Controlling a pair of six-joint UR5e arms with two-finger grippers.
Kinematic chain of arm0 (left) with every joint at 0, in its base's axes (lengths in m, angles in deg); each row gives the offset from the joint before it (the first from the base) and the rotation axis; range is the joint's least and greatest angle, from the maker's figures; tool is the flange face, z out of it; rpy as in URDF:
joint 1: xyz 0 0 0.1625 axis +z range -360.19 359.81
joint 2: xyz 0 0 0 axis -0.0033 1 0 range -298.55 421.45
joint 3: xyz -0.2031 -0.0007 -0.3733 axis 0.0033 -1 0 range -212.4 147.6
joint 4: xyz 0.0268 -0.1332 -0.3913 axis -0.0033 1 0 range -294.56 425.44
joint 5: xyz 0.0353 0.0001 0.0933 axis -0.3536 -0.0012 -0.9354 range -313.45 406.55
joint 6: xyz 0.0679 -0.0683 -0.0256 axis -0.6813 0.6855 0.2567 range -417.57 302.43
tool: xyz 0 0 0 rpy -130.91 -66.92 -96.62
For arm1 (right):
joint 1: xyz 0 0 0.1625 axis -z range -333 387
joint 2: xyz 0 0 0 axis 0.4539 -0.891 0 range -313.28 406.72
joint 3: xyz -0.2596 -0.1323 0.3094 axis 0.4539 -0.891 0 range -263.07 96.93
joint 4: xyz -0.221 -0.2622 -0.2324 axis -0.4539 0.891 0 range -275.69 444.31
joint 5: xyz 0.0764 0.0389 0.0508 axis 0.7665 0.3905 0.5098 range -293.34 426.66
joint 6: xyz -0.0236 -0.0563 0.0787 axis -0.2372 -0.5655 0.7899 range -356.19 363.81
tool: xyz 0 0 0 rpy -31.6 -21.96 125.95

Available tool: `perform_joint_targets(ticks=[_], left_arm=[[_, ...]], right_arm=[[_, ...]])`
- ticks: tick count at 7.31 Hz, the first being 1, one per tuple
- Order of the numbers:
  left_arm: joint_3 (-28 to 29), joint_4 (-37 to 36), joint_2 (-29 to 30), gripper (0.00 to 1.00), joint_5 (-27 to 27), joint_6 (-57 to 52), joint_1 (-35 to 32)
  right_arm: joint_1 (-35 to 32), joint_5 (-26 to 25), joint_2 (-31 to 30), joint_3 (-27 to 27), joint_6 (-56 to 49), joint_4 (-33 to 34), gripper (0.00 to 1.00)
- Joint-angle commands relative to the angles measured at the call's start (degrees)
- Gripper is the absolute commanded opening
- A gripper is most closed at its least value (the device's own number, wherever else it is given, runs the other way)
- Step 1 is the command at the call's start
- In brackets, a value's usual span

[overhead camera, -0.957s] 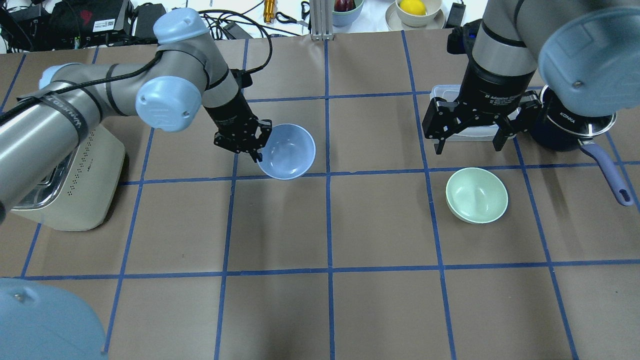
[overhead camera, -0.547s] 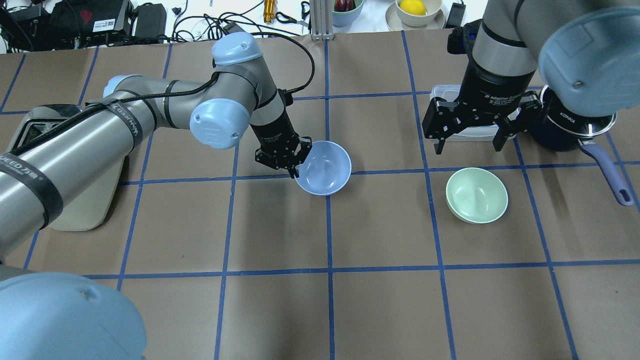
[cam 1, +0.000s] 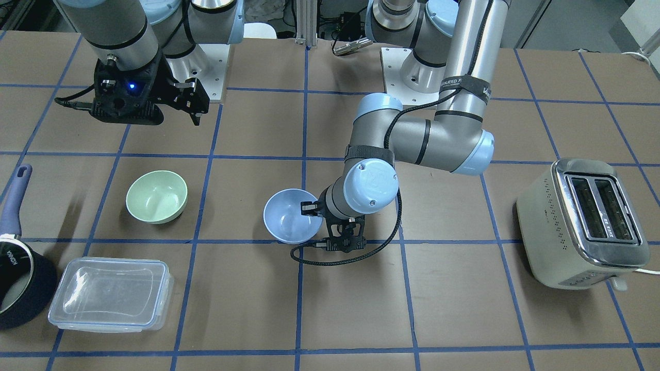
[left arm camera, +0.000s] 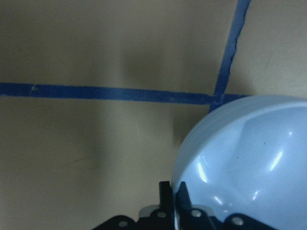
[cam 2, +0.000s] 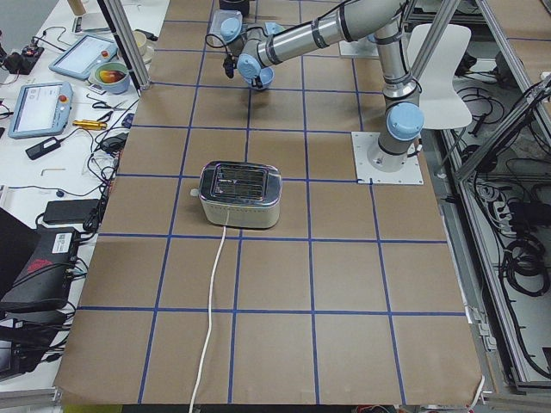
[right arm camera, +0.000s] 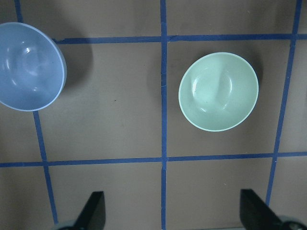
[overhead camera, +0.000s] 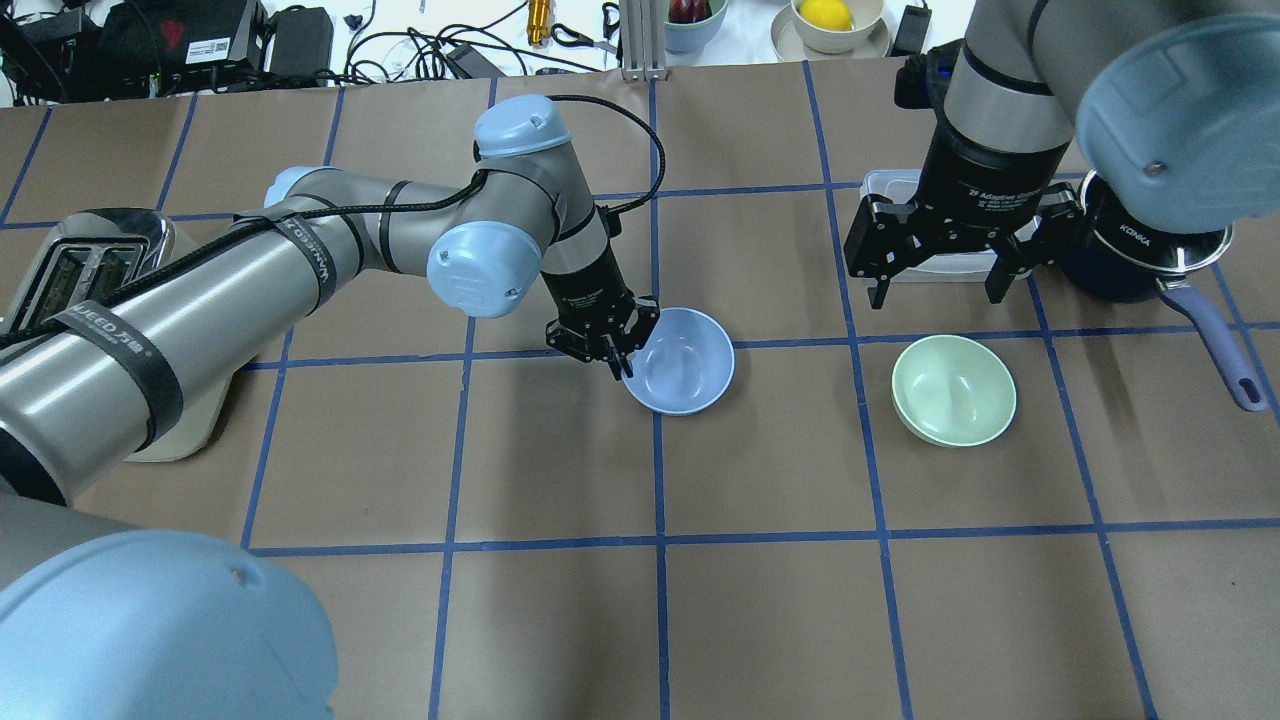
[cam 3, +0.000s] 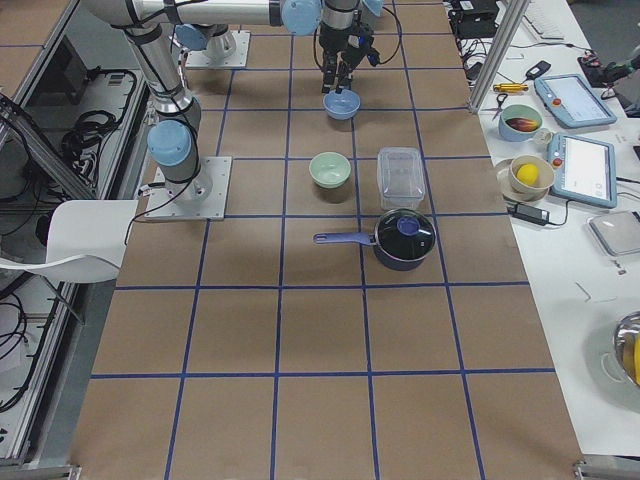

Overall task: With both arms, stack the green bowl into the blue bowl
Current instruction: 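Lift and carry the light blue bowl with the left gripper to the table center, then release the light blue bowl and raise the left gripper away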

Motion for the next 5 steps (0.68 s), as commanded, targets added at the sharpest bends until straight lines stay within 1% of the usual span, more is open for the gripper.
perform_joint_targets(ticks=[1,2,3,4,5], left_arm=[[0.3,-5.2,-1.3,1.00,-3.1,-0.3,0.0],[0.8,-4.7,-3.3,1.00,-6.8,-0.4,0.7],[2.0,-3.3,-5.3,1.00,-9.5,-2.5,3.0],[4.0,2.6,-7.6,1.00,-9.6,-9.5,6.8],[6.3,8.8,-9.0,1.00,-11.7,-12.7,9.8]], right_arm=[[0.0,0.0,0.0,0.1,0.0,0.0,1.00],[0.0,-0.2,0.2,0.2,0.1,-0.1,1.00],[0.0,-0.2,2.2,0.1,0.5,0.3,1.00],[0.0,-0.2,4.8,0.2,1.8,1.6,1.00],[0.0,-2.7,7.0,0.3,1.9,2.2,1.00]])
